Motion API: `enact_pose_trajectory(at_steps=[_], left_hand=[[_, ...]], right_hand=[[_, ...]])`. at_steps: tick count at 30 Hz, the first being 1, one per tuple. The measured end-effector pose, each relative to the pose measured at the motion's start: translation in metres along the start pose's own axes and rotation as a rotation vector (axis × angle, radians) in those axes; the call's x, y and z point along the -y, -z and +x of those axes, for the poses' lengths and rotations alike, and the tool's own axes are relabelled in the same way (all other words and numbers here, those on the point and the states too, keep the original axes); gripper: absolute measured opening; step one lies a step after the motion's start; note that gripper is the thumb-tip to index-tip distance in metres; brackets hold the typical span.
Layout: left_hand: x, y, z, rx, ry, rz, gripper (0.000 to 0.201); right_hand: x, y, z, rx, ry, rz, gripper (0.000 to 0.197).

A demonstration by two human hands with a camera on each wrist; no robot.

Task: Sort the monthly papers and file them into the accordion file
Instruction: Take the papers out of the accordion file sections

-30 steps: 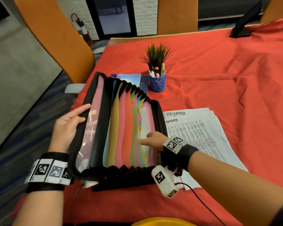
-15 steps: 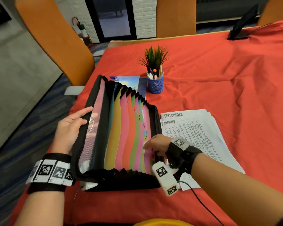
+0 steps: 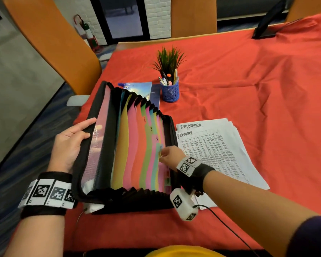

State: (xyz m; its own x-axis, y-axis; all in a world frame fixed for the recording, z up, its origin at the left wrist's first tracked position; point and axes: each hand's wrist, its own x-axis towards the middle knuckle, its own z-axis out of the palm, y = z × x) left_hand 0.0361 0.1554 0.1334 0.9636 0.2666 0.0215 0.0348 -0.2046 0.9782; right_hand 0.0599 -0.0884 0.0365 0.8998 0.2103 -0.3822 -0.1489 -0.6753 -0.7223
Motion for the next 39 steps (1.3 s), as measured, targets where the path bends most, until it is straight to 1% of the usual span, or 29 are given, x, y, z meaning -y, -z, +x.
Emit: enact_pose_trajectory(at_steps=[1,3,5,8,11,13,15,16,18,20,22,23,25,28,30,32,34,35,36,37,38,39], left_hand=[[0.0,-0.001,0.0,0.001,0.001,0.004,0.047],[-0.001,-0.003,0.0,-0.005,-0.006,0.004,0.047],[-0.002,-0.005,-0.001,-0.011,-0.025,0.004,0.046],[-0.004,-0.007,-0.001,-0.011,-0.033,-0.018,0.045],[0.001,-0.006,0.0,0.002,-0.04,-0.018,0.046],[0.005,-0.002,0.001,0.004,-0.05,-0.022,0.047],[0.006,0.0,0.003,0.005,-0.054,-0.02,0.047],[0.006,0.002,0.004,0.011,-0.048,-0.022,0.048],[0.003,0.007,0.006,0.017,-0.036,-0.026,0.051],[0.001,0.013,0.007,0.009,-0.024,-0.013,0.051],[-0.002,0.017,0.007,-0.002,-0.019,-0.006,0.049],[-0.003,0.018,0.007,-0.004,-0.016,-0.014,0.048],[-0.003,0.015,0.005,-0.005,-0.013,-0.029,0.047],[-0.003,0.009,0.003,0.003,-0.018,-0.012,0.046],[-0.003,0.009,0.003,0.007,-0.015,0.008,0.046],[-0.004,0.01,0.004,0.008,-0.008,0.019,0.046],[-0.003,0.011,0.005,0.012,-0.001,0.019,0.045],[-0.003,0.011,0.006,0.012,0.005,0.017,0.045],[-0.003,0.011,0.006,0.013,0.008,0.013,0.045],[-0.004,0.011,0.007,0.012,0.005,0.016,0.045],[-0.005,0.011,0.007,0.012,-0.004,0.017,0.045],[-0.006,0.011,0.008,0.008,-0.011,0.017,0.046]], right_hand=[[0.005,-0.003,0.002,-0.045,0.021,-0.012,0.021],[0.015,-0.009,0.006,-0.073,-0.005,0.029,0.018],[0.021,-0.014,0.015,0.019,-0.096,0.081,0.029],[0.023,-0.018,0.022,0.171,-0.245,0.31,0.035],[0.016,-0.019,0.028,0.216,-0.286,0.476,0.042],[0.01,-0.022,0.03,0.274,-0.284,0.537,0.038],[0.009,-0.023,0.03,0.309,-0.251,0.494,0.02],[0.009,-0.021,0.029,0.282,-0.222,0.448,0.012],[0.005,-0.007,0.029,0.155,-0.16,0.355,0.019],[-0.007,0.017,0.025,0.041,-0.138,0.315,0.024],[-0.031,0.044,0.018,-0.065,-0.173,0.306,0.035],[-0.046,0.057,0.012,-0.106,-0.206,0.291,0.037],[-0.081,0.075,0.002,-0.178,-0.282,0.219,0.034],[-0.13,0.093,-0.005,-0.284,-0.343,0.058,0.029],[-0.147,0.1,-0.008,-0.32,-0.356,-0.048,0.024],[-0.153,0.104,-0.009,-0.275,-0.384,-0.191,0.019],[-0.145,0.104,-0.011,-0.248,-0.455,-0.393,0.015],[-0.136,0.103,-0.011,-0.256,-0.484,-0.506,0.017],[-0.124,0.1,-0.012,-0.285,-0.447,-0.605,0.021],[-0.11,0.095,-0.012,-0.326,-0.344,-0.666,0.026],[-0.094,0.087,-0.011,-0.366,-0.206,-0.635,0.027],[-0.076,0.078,-0.012,-0.369,-0.076,-0.516,0.025]])
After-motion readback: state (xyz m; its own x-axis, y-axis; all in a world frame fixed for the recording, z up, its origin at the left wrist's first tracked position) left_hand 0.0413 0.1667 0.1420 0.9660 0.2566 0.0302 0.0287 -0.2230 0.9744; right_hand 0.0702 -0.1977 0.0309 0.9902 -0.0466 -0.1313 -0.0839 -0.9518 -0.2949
